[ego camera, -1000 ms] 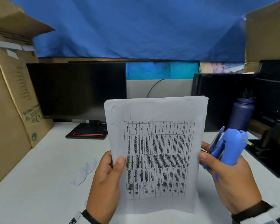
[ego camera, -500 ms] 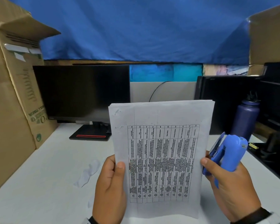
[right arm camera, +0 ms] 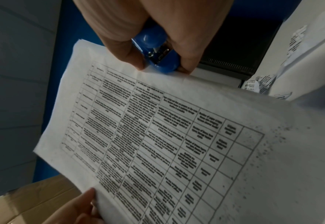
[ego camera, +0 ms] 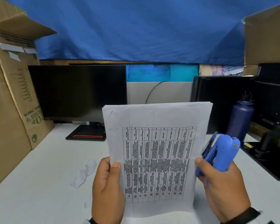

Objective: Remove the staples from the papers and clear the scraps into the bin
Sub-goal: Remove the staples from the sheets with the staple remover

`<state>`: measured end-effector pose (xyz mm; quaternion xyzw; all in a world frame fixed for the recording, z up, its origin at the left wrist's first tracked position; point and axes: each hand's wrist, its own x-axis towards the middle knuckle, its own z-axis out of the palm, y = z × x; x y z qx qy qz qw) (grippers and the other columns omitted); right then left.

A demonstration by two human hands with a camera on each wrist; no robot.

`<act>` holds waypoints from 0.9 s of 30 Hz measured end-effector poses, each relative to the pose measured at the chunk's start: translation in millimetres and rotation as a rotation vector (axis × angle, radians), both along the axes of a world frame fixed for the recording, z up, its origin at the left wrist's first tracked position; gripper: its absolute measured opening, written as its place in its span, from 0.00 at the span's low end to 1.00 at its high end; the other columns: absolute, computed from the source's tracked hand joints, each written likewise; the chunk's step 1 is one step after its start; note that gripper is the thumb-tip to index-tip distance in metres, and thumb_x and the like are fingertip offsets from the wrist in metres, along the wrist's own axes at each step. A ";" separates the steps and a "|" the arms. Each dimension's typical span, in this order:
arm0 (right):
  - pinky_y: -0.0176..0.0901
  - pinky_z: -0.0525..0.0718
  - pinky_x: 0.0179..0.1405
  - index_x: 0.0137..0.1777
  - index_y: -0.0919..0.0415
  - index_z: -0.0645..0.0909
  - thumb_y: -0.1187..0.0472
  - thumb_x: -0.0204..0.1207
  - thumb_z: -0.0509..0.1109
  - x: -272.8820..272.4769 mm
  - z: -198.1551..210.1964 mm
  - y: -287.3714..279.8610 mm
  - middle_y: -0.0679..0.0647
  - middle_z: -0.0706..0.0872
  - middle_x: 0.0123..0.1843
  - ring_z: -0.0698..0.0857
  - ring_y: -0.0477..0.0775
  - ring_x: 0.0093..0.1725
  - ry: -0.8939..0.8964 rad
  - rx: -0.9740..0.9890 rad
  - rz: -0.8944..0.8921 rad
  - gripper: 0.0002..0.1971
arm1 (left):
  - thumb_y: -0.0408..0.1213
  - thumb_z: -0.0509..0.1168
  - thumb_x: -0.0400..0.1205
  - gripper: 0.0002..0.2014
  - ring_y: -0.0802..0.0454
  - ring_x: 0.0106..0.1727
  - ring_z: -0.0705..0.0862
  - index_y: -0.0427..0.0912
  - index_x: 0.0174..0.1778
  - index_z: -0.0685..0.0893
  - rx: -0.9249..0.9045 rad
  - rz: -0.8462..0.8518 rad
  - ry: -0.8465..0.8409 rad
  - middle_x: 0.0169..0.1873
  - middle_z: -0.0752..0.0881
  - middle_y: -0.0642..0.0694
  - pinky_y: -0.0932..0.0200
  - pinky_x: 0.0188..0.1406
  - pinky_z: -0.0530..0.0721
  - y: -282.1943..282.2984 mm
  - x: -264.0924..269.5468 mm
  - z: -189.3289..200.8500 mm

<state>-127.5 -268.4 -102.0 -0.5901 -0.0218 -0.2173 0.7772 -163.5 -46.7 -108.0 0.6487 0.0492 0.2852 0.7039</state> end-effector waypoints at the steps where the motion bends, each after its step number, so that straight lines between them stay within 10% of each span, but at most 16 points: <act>1: 0.78 0.84 0.55 0.50 0.55 0.87 0.30 0.30 0.84 -0.5 0.2 0.2 0.66 0.91 0.49 0.87 0.78 0.54 -0.004 0.002 0.003 0.46 | 0.49 0.61 0.80 0.09 0.53 0.47 0.90 0.56 0.50 0.86 -0.004 -0.006 -0.007 0.44 0.93 0.52 0.52 0.47 0.81 -1.0 -0.6 0.2; 10: 0.80 0.83 0.55 0.48 0.57 0.85 0.30 0.30 0.83 -4.9 4.0 1.7 0.71 0.88 0.49 0.84 0.81 0.54 0.017 -0.005 -0.021 0.45 | 0.41 0.60 0.87 0.10 0.69 0.44 0.87 0.53 0.46 0.87 0.144 0.012 0.006 0.42 0.91 0.63 0.63 0.42 0.76 1.8 -3.4 1.8; 16: 0.69 0.87 0.51 0.47 0.60 0.86 0.63 0.63 0.82 -7.9 3.6 -4.9 0.69 0.89 0.46 0.87 0.75 0.45 -0.010 -0.021 0.044 0.13 | 0.45 0.63 0.85 0.09 0.61 0.39 0.89 0.58 0.43 0.88 0.260 0.104 -0.014 0.39 0.92 0.58 0.55 0.37 0.86 15.8 -15.1 34.1; 24: 0.33 0.86 0.36 0.56 0.75 0.81 0.70 0.81 0.67 -21.1 46.1 -37.5 0.64 0.87 0.44 0.88 0.47 0.38 -0.152 0.052 -0.071 0.08 | 0.54 0.65 0.83 0.03 0.55 0.29 0.83 0.70 0.45 0.83 0.885 0.156 -0.090 0.31 0.86 0.57 0.58 0.23 0.81 61.2 -31.5 82.8; 27: 0.44 0.89 0.43 0.54 0.73 0.82 0.69 0.76 0.73 -25.6 62.8 -41.4 0.69 0.85 0.42 0.89 0.55 0.41 -0.164 0.008 -0.107 0.10 | 0.51 0.63 0.84 0.05 0.59 0.24 0.80 0.69 0.49 0.82 1.149 0.127 -0.055 0.35 0.84 0.68 0.61 0.20 0.76 53.1 -35.7 85.4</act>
